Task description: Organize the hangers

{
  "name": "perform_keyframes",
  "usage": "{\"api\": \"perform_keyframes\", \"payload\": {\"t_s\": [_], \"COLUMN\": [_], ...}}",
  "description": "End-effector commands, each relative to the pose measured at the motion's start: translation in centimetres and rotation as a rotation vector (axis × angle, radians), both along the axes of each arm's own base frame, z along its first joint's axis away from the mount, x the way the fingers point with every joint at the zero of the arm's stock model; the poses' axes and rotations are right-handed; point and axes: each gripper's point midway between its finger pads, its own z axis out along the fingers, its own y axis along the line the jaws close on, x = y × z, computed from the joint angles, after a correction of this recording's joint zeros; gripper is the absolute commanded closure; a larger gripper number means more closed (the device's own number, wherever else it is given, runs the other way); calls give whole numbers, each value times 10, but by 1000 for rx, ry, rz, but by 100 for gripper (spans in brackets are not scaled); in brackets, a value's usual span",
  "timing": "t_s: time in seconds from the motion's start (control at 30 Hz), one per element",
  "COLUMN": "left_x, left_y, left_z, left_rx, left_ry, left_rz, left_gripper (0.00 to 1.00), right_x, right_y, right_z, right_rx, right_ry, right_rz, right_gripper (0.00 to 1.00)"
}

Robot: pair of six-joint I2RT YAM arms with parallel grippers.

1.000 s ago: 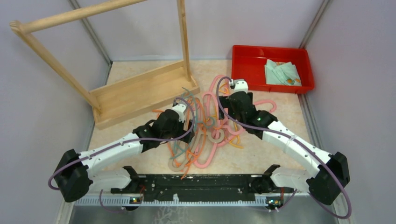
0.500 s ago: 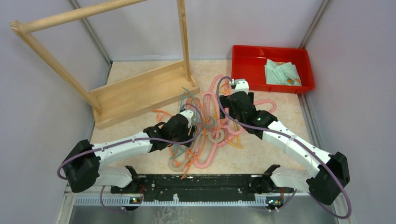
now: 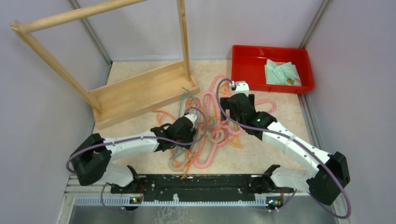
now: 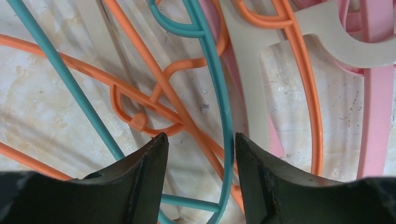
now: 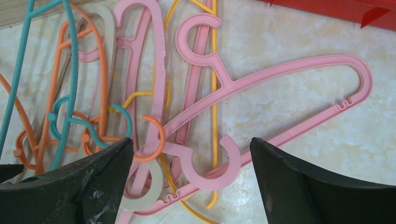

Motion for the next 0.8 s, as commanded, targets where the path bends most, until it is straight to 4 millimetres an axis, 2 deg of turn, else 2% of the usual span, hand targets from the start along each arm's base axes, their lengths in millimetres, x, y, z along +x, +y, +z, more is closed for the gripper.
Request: {"api": "perform_keyframes", "payload": {"t_s": [0.0, 0.1, 0.3, 0.47, 0.53, 0.63, 0.77], "left_x": [-1, -4, -6, -6, -3, 4, 17], "left_y": [-6, -5, -1, 0, -1, -6, -16], "left_z": [-1, -6, -16, -19, -11, 10, 50], "left_rx": [-5, 8, 32, 56, 56, 47, 10], "left_ry": [1, 15, 35, 50, 39, 11, -55], "left_rz": [-11, -15, -8, 9, 19, 23, 14], "left_gripper": [41, 52, 62, 90, 100, 100, 100], "right_x": [3, 3, 4, 4, 5, 5, 4], "right_y": [-2, -2, -2, -4, -4, -5, -5], "right_z": [13, 11, 7, 5, 5, 2, -3], "right_rx": [14, 7, -4, -15, -19, -23, -28], "right_ry": [-51, -47, -40, -38, -39, -36, -28], "right_rz": [-18, -20, -18, -23, -26, -27, -29], "right_gripper": [5, 5, 5, 5, 5, 5, 5]}}
